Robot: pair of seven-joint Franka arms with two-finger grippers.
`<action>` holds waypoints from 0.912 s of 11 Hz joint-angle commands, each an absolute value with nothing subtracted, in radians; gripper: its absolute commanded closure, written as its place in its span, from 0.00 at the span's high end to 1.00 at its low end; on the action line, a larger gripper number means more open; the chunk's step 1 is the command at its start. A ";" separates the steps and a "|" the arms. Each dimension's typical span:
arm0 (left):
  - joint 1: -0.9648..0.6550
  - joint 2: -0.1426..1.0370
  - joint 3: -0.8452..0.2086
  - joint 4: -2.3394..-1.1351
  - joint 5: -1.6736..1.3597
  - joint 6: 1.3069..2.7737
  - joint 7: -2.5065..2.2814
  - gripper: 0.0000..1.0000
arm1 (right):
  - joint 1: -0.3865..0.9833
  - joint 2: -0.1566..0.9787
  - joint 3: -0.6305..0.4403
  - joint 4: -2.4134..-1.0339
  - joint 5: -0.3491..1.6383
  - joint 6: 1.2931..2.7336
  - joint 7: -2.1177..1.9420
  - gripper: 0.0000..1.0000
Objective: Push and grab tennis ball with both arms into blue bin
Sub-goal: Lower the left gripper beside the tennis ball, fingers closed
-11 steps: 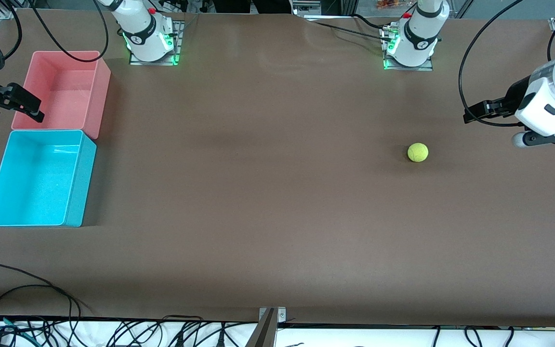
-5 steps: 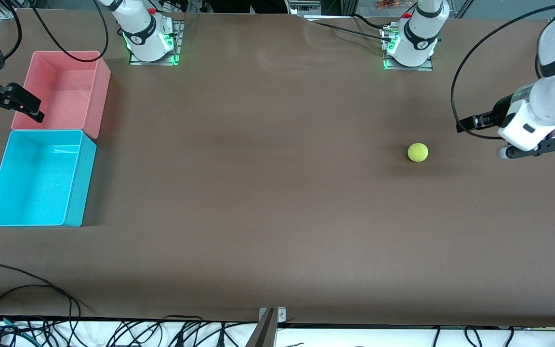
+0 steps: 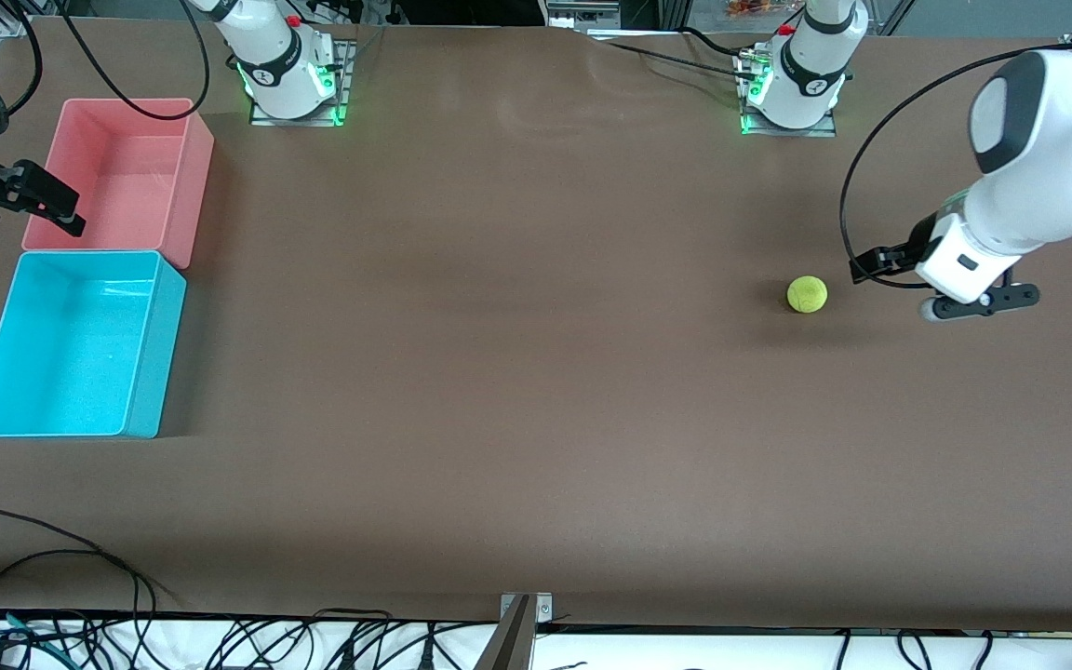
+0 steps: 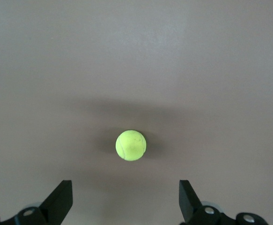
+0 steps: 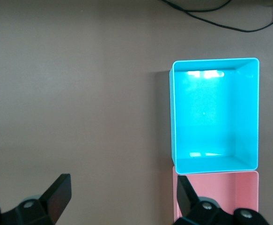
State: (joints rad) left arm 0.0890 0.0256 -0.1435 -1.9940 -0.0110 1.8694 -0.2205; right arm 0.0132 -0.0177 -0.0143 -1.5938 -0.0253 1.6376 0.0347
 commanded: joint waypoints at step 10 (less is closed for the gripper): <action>0.095 -0.083 -0.123 -2.428 0.006 2.252 0.100 0.49 | 0.009 -0.009 -0.014 -1.568 -0.020 1.629 0.038 1.00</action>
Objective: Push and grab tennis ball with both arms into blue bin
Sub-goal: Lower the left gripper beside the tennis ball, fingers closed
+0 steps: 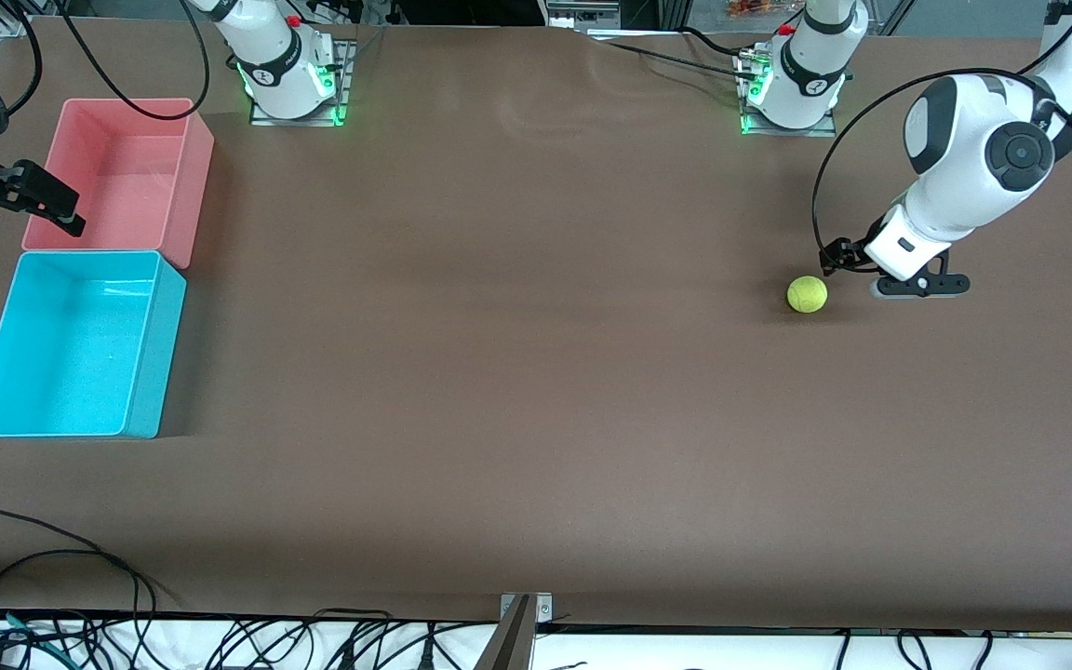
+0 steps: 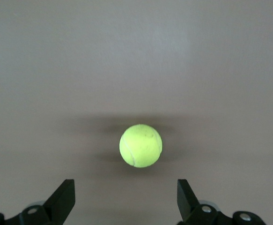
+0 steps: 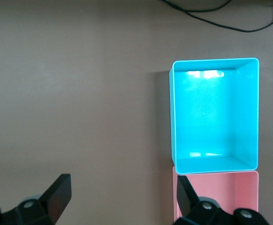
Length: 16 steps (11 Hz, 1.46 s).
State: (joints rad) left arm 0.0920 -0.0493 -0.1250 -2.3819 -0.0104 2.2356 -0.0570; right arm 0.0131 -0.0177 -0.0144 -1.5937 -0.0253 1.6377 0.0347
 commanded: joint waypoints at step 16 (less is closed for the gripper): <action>0.098 0.000 -0.063 -2.470 0.014 2.359 1.381 0.00 | 0.009 -0.009 -0.014 -1.563 -0.020 1.629 0.038 1.00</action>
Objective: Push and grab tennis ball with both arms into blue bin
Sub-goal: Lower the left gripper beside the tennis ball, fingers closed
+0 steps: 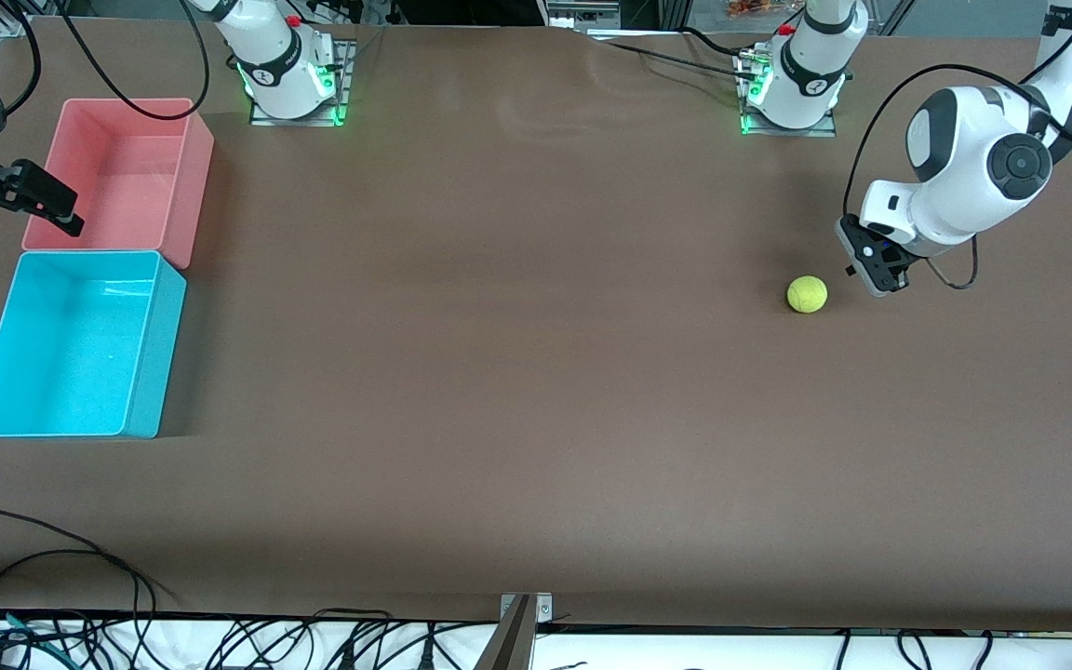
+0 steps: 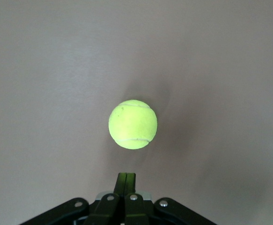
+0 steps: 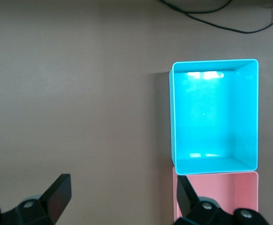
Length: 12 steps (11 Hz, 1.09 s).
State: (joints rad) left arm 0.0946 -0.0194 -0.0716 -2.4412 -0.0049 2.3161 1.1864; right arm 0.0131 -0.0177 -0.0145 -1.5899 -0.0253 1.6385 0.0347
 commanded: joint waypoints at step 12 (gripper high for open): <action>0.109 0.198 0.025 -2.526 -0.003 2.720 1.701 0.00 | 0.009 -0.009 -0.014 -1.563 -0.020 1.640 0.038 1.00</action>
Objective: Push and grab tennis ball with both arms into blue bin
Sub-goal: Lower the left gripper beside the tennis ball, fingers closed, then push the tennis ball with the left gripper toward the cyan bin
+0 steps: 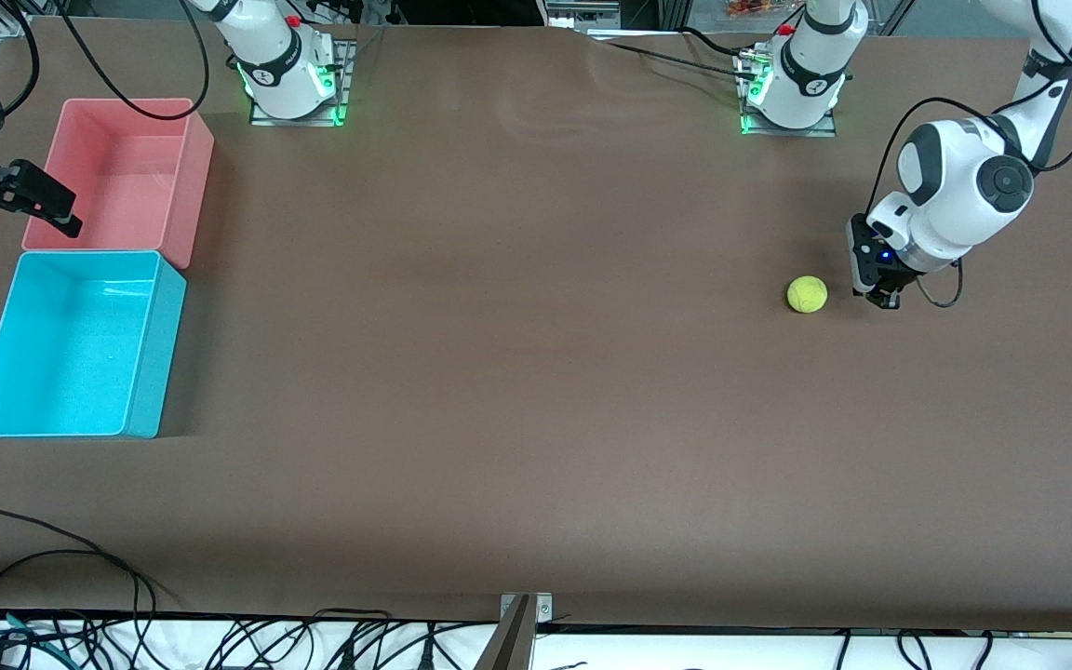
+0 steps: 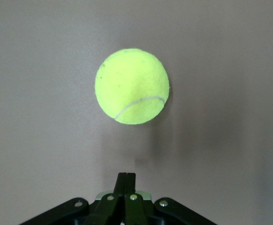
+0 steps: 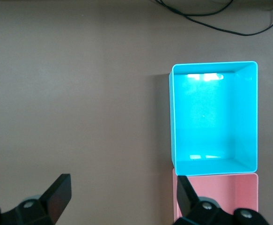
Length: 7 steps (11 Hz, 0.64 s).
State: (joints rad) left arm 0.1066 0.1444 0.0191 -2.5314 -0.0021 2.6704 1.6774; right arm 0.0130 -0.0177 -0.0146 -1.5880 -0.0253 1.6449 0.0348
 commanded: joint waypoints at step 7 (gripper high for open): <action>0.074 0.253 0.023 -2.522 -0.123 2.726 1.689 0.00 | 0.009 -0.009 -0.014 -1.563 -0.020 1.640 0.038 1.00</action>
State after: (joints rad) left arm 0.0984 0.2412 0.0200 -2.5315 -0.0854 2.7141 1.6767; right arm 0.0130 -0.0177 -0.0146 -1.5878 -0.0253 1.6451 0.0348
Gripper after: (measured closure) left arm 0.991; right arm 0.000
